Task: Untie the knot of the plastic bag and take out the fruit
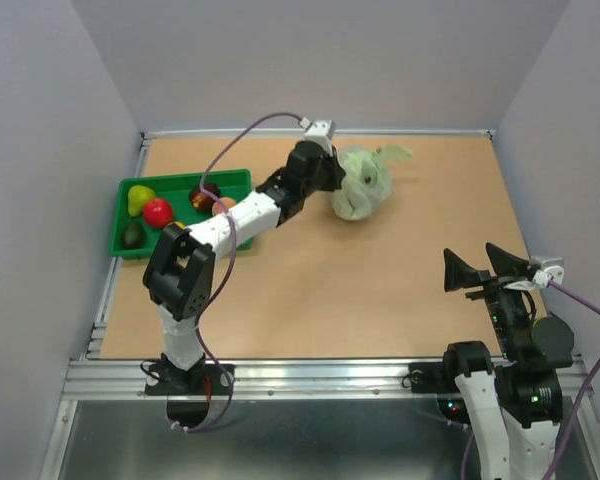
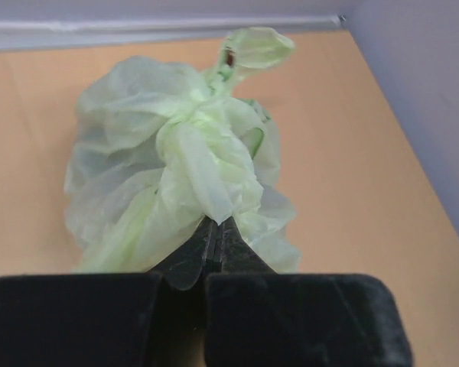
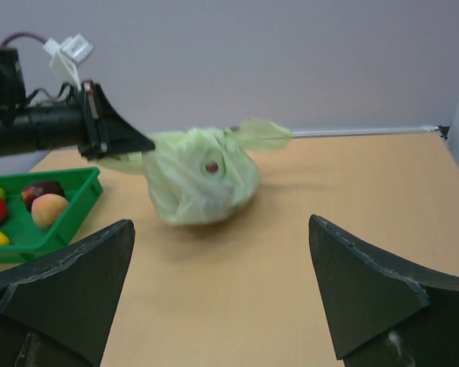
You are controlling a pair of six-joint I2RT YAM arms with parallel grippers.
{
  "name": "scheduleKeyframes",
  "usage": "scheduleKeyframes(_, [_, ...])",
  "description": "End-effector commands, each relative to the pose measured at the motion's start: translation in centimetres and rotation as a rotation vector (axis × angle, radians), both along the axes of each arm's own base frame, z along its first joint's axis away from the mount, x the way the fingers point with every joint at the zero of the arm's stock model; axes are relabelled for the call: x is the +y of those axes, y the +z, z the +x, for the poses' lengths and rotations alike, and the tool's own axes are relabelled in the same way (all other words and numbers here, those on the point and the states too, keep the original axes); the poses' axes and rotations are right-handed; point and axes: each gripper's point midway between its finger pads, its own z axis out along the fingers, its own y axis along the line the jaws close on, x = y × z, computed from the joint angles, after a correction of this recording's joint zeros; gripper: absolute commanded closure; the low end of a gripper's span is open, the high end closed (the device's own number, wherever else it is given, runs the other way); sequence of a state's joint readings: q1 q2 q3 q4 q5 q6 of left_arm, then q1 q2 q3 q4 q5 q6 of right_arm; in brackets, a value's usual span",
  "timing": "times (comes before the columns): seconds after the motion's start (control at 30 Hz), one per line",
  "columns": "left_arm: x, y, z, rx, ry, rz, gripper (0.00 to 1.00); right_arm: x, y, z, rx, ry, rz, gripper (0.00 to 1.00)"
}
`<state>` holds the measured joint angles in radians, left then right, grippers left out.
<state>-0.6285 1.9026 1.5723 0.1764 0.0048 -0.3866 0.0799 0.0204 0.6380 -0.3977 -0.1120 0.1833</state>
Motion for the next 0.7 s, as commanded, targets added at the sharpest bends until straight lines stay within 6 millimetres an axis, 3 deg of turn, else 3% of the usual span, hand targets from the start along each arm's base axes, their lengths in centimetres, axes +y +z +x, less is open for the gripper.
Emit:
scheduleKeyframes(0.0, [-2.2, 0.9, -7.7, -0.011, -0.069, -0.070, 1.00, 0.0, 0.2, 0.0, -0.011, 0.000, 0.003, 0.00])
scheduleKeyframes(0.03, [-3.1, -2.1, -10.9, 0.035, -0.122, -0.024, 1.00, 0.1, 0.2, 0.1, -0.008, 0.003, 0.007, 0.00])
scheduleKeyframes(0.1, [-2.8, -3.0, -13.9, 0.049, -0.156, 0.007, 1.00, 0.3, 0.1, 0.2, 0.003, 0.015, 0.033, 0.00])
scheduleKeyframes(0.13, [-2.3, -5.6, -16.0, 0.090, -0.183, 0.053, 1.00, 0.6, 0.2, 0.3, 0.012, 0.032, 0.040, 0.00])
scheduleKeyframes(0.23, [-0.1, -6.6, -18.7, 0.108, -0.187, 0.102, 1.00, 1.2, 0.2, 0.8, 0.054, 0.059, 0.078, 0.00])
scheduleKeyframes(0.27, [1.9, -7.4, -19.4, 0.118, -0.151, 0.134, 1.00, 1.5, 0.4, 1.2, 0.075, 0.076, 0.082, 0.00])
scheduleKeyframes(0.37, [5.5, -8.4, -20.0, 0.113, -0.056, 0.179, 0.89, 2.0, 0.7, 1.9, 0.115, 0.100, 0.101, 0.00])
scheduleKeyframes(0.4, [6.4, -6.9, -20.3, 0.085, -0.041, 0.161, 0.84, 2.3, 0.8, 2.6, 0.142, 0.108, 0.099, 0.00])
scheduleKeyframes(0.5, [8.0, -4.6, -21.0, 0.028, -0.029, 0.150, 0.49, 3.1, -0.3, 4.1, 0.233, 0.143, 0.118, 0.00])
scheduleKeyframes(0.53, [8.3, -3.9, -21.1, 0.013, -0.027, 0.150, 0.31, 3.5, -1.4, 5.4, 0.302, 0.155, 0.124, 0.00])
scheduleKeyframes(0.67, [8.1, -1.0, -21.7, -0.042, -0.094, 0.156, 0.19, 5.6, -5.4, 7.9, 0.511, 0.246, 0.145, 0.00])
